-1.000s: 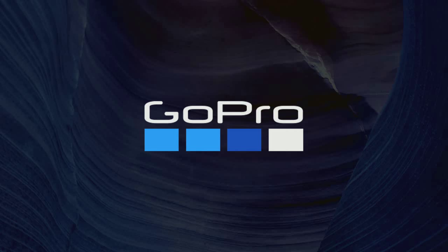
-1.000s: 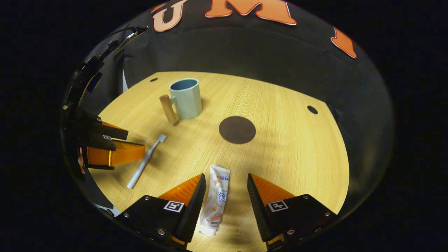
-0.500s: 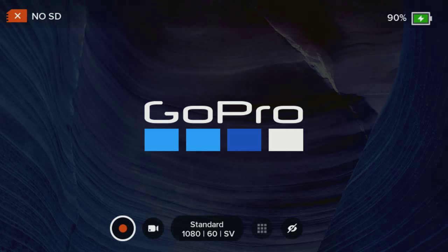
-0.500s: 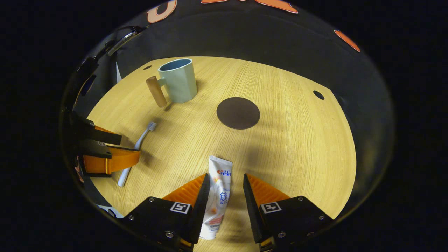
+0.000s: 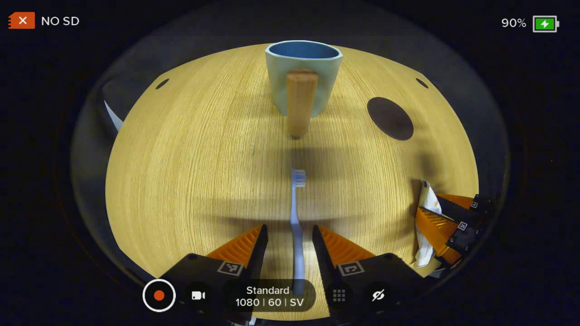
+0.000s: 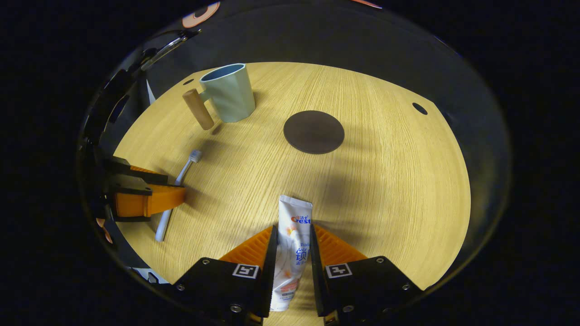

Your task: Put the toothbrush and toothpaste on the desktop into the cup, then pick up the cup and place it on the coaster on the desktop.

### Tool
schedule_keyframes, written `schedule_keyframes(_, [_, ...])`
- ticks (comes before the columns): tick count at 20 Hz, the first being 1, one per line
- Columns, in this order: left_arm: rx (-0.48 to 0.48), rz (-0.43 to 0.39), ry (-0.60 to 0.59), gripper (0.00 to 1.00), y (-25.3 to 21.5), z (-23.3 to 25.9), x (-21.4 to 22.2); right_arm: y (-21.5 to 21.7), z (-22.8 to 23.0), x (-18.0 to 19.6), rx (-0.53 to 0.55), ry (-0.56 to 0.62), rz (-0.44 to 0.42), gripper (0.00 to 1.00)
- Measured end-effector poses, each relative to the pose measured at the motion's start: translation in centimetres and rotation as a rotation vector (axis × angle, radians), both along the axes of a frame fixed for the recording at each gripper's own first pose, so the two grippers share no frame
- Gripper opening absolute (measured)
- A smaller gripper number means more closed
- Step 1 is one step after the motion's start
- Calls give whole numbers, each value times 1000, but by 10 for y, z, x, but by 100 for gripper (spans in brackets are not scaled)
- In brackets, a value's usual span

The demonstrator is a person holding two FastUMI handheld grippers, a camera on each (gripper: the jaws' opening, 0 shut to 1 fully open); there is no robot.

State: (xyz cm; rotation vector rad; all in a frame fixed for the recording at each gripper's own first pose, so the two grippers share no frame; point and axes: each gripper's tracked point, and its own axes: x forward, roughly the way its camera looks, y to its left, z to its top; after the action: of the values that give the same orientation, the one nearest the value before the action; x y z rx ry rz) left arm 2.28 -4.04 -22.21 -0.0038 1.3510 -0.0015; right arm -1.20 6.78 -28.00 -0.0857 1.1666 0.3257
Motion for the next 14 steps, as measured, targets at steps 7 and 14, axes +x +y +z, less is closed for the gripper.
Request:
schedule_keyframes(7, [-32, 22, -19, 13, -10, -2, 60, 11, 5, -2, 55, -9, -3, 14])
schedule_keyframes(14, [-78, 23, -29, 9, -21, -5, 156, 9, 16, 8, 60, -57, -38, 11])
